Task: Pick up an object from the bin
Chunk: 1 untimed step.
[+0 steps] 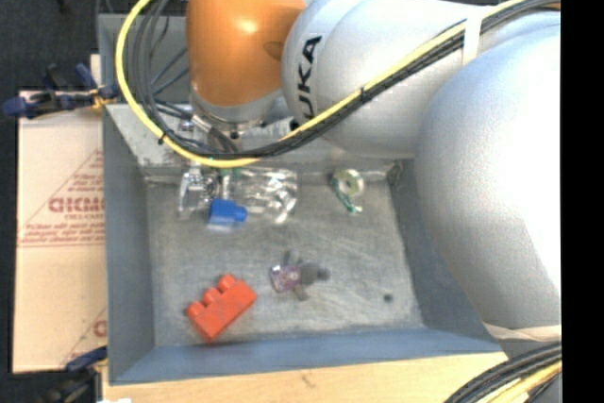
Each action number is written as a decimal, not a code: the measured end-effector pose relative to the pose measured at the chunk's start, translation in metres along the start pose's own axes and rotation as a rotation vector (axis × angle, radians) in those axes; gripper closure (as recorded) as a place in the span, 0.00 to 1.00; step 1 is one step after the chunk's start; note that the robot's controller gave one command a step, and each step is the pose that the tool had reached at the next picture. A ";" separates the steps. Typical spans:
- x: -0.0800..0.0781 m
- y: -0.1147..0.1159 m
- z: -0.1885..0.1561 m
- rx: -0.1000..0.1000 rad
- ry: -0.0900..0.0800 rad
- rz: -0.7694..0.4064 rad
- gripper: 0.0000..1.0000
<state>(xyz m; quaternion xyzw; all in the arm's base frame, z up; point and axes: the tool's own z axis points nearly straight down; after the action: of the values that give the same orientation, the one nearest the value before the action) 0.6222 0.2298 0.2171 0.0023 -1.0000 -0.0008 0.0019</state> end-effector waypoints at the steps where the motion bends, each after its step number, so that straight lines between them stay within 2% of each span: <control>1: 0.011 -0.007 0.129 -0.002 -0.009 0.078 0.00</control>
Offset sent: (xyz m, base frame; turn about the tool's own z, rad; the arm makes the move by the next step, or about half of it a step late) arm -0.0143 -0.0071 -0.1416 0.0801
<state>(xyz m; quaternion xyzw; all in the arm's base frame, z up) 0.6109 0.2228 0.0883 -0.0369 -0.9993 -0.0017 -0.0025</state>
